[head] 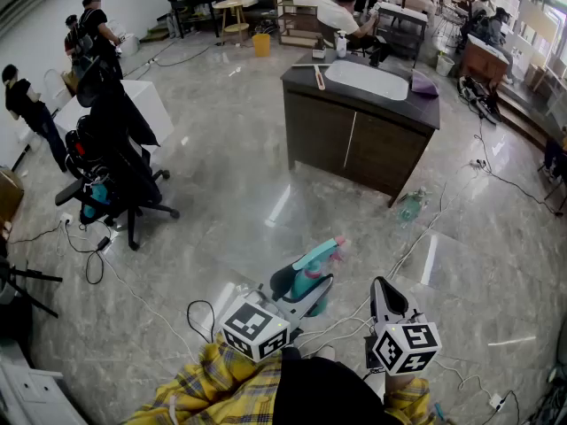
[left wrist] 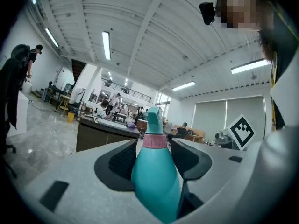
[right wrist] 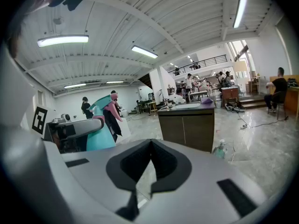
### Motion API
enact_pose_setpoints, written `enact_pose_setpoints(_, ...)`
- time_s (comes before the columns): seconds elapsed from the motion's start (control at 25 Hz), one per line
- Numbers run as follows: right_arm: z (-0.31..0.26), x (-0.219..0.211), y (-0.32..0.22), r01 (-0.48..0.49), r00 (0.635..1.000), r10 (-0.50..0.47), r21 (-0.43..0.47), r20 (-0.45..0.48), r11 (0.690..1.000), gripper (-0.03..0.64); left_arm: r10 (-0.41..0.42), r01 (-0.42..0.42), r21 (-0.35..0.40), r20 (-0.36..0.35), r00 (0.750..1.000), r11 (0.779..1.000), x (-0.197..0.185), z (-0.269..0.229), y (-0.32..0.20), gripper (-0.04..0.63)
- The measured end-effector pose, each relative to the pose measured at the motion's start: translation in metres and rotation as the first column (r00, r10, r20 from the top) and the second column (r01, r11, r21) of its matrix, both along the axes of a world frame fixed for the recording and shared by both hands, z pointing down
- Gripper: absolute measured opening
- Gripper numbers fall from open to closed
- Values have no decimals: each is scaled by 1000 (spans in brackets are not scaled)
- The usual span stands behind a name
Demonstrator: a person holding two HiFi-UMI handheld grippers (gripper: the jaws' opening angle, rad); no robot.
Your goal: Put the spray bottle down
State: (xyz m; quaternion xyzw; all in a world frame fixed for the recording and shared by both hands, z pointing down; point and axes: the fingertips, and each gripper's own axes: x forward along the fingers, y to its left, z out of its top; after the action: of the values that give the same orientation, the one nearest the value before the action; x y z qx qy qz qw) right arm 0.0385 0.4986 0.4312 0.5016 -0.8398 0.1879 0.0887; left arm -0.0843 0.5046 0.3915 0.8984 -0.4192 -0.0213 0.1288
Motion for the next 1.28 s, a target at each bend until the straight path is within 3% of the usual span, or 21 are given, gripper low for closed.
enact_pose_setpoints(0.52, 3, -32, 2, -8, 999, 9, -14, 44, 1000, 6, -21, 21, -14, 7, 1000, 1000, -39, 2, 8, 229)
enact_pose_setpoints(1.0, 25, -94, 4, -30, 999, 32, -59, 20, 998, 6, 4, -4, -33, 1, 1000, 999, -94, 17, 8, 229)
enact_pose_setpoints(1.28, 33, -100, -7, -71, 997, 73, -82, 14, 994, 6, 19, -20, -49, -8, 1000, 999, -107, 24, -9, 229)
